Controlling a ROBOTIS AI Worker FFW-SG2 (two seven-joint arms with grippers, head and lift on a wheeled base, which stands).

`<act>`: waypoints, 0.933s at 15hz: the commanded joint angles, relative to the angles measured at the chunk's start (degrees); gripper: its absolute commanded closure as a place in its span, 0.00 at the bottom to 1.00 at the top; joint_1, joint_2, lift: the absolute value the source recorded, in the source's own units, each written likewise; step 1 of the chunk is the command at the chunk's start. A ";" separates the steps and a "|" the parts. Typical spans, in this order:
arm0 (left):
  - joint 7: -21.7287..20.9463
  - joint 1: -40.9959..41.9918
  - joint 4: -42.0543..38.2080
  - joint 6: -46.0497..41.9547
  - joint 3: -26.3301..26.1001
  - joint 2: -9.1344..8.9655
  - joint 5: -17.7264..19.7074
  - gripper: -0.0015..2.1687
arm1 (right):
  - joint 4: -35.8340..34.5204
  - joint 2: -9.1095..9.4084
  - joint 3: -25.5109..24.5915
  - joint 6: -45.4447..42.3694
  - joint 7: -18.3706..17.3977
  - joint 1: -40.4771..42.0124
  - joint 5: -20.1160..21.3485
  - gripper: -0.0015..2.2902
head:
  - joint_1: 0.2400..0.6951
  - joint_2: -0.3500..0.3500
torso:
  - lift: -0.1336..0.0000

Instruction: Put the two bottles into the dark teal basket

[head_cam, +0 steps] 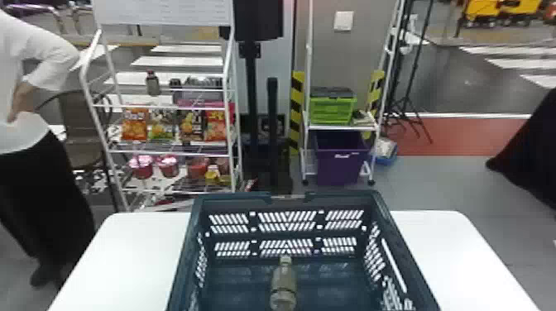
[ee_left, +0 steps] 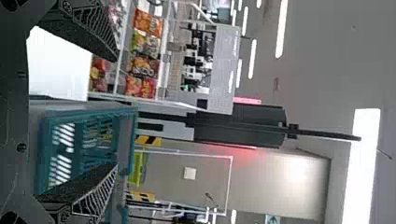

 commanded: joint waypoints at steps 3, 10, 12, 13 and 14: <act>3.60 1.15 5.29 -2.77 -3.55 -0.35 -2.11 0.05 | -1.98 0.19 0.32 6.04 0.02 -0.16 0.41 0.02 | 0.57 0.50 | 1.00; 5.36 1.07 6.34 -2.42 -5.75 -0.35 -2.47 0.04 | -2.59 0.19 0.76 6.57 0.02 0.19 1.29 0.02 | 0.57 0.50 | 1.00; 5.80 1.07 6.43 -2.42 -5.83 -0.35 -2.47 0.04 | -2.59 0.19 0.76 6.57 0.19 0.19 1.29 0.02 | 0.57 0.50 | 1.00; 6.15 1.07 6.52 -2.42 -5.83 -0.26 -2.73 0.04 | -2.59 0.19 0.76 6.57 0.19 0.28 1.29 0.02 | 0.57 0.50 | 1.00; 6.77 1.07 6.61 -2.42 -5.92 -0.17 -2.99 0.04 | -2.59 0.19 0.76 6.57 0.19 0.28 1.29 0.02 | 0.57 0.50 | 1.00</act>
